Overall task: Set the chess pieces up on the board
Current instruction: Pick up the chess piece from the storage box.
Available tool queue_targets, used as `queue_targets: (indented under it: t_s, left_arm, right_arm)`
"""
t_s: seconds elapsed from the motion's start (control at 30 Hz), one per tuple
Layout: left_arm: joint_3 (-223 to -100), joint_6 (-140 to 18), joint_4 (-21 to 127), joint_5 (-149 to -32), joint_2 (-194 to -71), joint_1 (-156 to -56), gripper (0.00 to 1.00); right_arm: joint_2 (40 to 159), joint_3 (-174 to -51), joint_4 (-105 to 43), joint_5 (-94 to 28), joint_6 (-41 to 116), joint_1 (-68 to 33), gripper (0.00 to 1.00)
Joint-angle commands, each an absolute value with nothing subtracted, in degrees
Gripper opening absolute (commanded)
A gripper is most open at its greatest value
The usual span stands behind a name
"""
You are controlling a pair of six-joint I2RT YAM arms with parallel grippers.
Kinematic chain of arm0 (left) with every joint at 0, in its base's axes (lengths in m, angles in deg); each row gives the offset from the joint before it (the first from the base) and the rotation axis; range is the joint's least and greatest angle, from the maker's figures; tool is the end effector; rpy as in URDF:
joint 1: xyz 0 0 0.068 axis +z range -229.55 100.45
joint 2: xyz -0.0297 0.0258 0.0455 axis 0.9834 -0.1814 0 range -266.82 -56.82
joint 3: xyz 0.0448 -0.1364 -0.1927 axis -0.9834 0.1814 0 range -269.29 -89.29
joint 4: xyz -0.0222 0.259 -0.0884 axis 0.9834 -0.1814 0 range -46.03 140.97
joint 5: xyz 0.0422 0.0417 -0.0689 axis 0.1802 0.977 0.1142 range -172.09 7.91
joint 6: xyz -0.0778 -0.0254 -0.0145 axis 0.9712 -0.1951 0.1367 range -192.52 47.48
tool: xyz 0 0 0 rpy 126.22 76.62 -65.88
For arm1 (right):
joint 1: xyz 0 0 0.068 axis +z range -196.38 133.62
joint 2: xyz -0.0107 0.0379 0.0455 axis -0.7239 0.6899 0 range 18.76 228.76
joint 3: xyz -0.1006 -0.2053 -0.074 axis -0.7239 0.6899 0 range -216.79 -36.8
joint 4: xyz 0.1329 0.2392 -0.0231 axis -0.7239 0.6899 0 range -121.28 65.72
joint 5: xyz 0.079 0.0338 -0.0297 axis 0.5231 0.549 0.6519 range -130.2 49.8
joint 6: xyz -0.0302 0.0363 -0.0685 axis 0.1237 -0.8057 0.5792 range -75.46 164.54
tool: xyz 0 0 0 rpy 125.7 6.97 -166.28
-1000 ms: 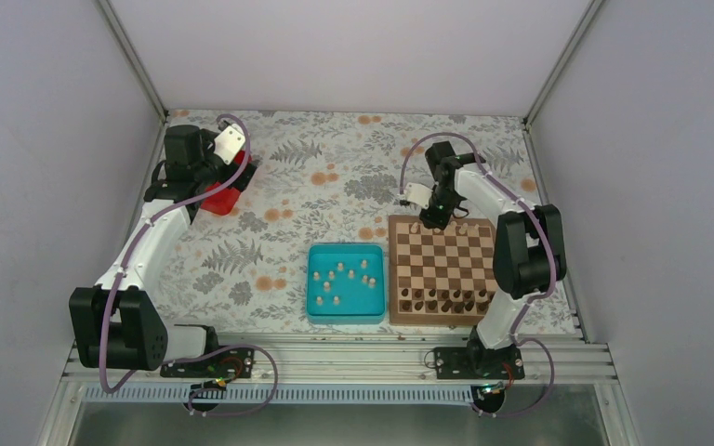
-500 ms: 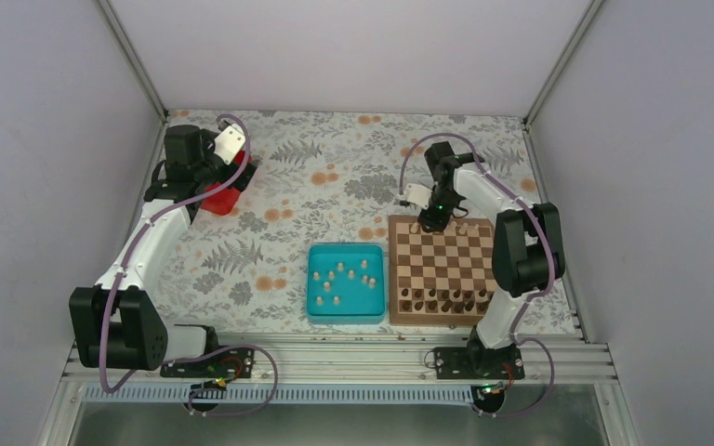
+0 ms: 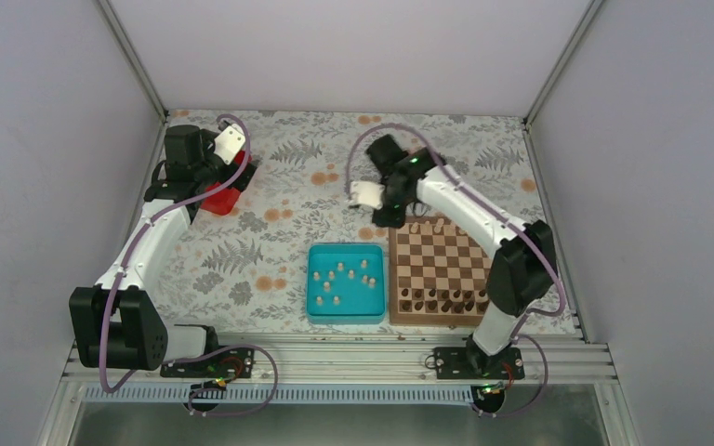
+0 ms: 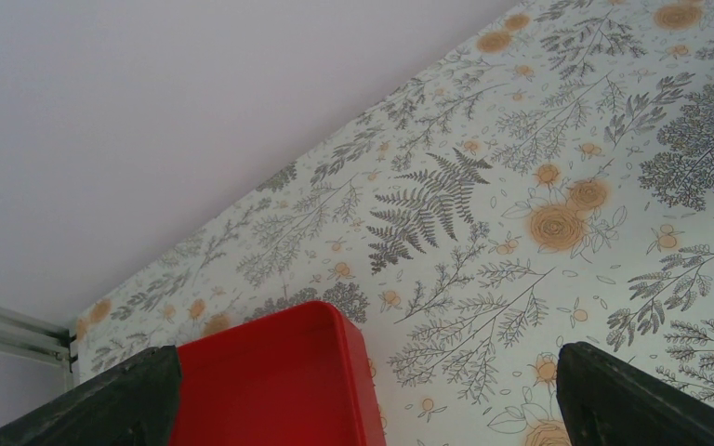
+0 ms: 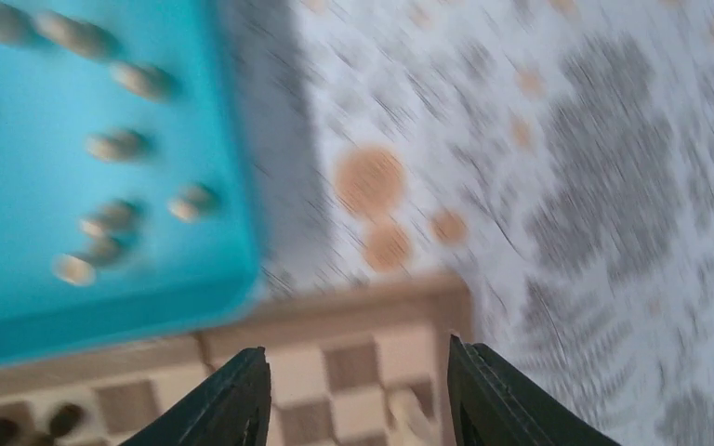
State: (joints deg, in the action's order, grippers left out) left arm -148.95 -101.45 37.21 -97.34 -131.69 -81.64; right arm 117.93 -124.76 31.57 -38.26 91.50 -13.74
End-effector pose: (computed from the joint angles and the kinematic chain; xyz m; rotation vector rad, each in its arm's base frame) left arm 0.3506 -0.0319 0.2559 0.7042 1.9328 0.0136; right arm 0.3042 0.1978 0.2084 -1.8368 2.1940 -0.0021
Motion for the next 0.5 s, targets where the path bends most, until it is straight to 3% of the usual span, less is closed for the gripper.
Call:
queue_targets:
  t_s: [0.0,0.17,0.47]
  left_arm:
    - [-148.26,-101.15,38.57,-97.26,-131.88,-81.49,1.0]
    - [-148.08,-101.17,38.52,-97.06,-131.63,-81.49,1.0]
    - [-148.25,-101.18,38.47,-96.89,-131.85,-81.51,1.0]
  right_arm:
    - [119.05,-126.76,34.22,-35.35,88.23,-3.0,0.51]
    - [122.28,-125.73,32.81,-34.58,87.64,4.91,0.51]
    - [123.45,-116.56,32.28,-41.51,83.4,5.78,0.49]
